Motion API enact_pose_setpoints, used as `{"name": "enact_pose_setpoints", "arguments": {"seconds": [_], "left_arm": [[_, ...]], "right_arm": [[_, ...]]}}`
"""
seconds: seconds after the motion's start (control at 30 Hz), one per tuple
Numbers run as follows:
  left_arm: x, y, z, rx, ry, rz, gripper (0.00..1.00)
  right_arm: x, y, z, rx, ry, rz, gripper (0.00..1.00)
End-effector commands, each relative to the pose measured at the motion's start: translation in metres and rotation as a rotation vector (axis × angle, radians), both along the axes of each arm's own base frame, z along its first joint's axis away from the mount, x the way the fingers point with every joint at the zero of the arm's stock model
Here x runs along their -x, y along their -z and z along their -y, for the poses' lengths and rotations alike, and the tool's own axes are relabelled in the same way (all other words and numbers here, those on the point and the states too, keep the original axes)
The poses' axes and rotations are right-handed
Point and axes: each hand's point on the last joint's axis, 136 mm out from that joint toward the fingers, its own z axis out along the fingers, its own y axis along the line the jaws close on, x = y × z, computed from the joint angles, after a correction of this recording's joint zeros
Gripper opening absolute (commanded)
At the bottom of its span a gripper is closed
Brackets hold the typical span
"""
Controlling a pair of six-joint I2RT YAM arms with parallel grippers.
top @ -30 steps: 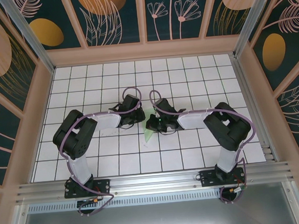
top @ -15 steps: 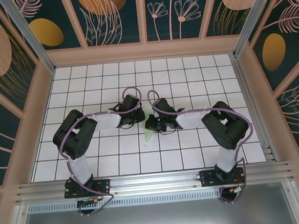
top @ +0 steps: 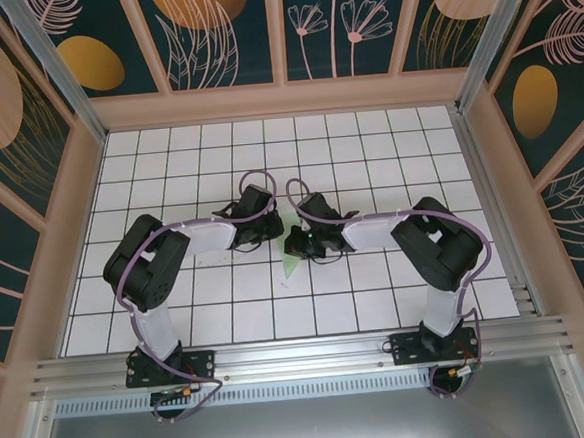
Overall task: Fold a paper plane with a square sheet of paper (pick it up from the middle)
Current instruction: Third fold the triangle at the center of the table.
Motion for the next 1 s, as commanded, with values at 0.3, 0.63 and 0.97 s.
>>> {"name": "enact_pose_setpoints", "arguments": {"seconds": [0.3,0.63,0.97], "left_arm": [[0.0093,0.0132,-0.0038,-0.044,0.026,-0.044,0.14],[0.0095,0.0132,-0.0036,-0.044,0.027,-0.044,0.14],[0.0091,0.0110,-0.0027,-0.039,0.028,-0.040,0.14]], "right_arm": [[-0.0049,0.0042,-0.0039,0.019,-0.003,0.010,0.11],[-0.0092,0.0020,-0.0043,-0.002,0.021,0.018,0.11],[-0.0094,0.0048,-0.0030,-0.008,0.030,0.007,0.12]]}}
